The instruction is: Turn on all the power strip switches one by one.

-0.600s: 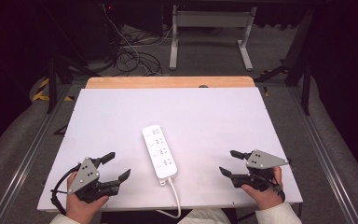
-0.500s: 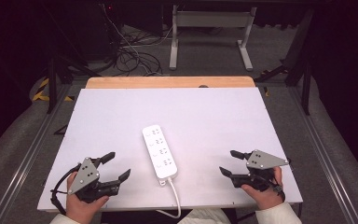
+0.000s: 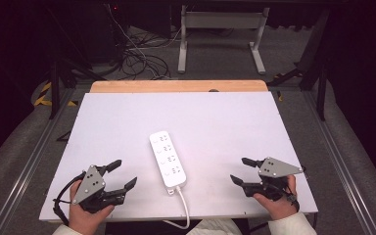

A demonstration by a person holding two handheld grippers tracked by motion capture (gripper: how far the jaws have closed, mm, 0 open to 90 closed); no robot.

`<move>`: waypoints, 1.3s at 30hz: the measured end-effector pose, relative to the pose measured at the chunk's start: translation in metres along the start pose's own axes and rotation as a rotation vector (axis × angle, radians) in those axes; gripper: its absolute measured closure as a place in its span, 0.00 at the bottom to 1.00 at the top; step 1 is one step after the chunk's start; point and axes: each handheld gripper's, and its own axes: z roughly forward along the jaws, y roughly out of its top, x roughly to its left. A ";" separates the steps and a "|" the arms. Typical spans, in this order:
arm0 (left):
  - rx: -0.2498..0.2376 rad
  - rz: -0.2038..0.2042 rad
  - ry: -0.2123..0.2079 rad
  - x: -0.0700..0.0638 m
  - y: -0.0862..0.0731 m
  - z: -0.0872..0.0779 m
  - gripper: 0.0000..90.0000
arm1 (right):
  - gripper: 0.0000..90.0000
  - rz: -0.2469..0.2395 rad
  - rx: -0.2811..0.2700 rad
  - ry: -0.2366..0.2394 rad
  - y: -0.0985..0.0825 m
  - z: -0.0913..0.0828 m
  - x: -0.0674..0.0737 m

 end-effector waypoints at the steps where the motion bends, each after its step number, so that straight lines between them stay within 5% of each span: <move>1: 0.011 -0.002 0.001 0.000 0.001 0.000 0.33 | 0.35 0.004 0.003 0.000 0.000 0.000 0.000; 9: 0.031 -0.008 -0.008 0.002 0.008 0.001 0.38 | 0.36 0.006 0.011 0.006 0.000 0.001 0.000; 39: 0.117 0.004 -0.123 -0.007 0.039 0.046 0.43 | 0.37 0.008 0.023 0.035 -0.001 0.004 0.000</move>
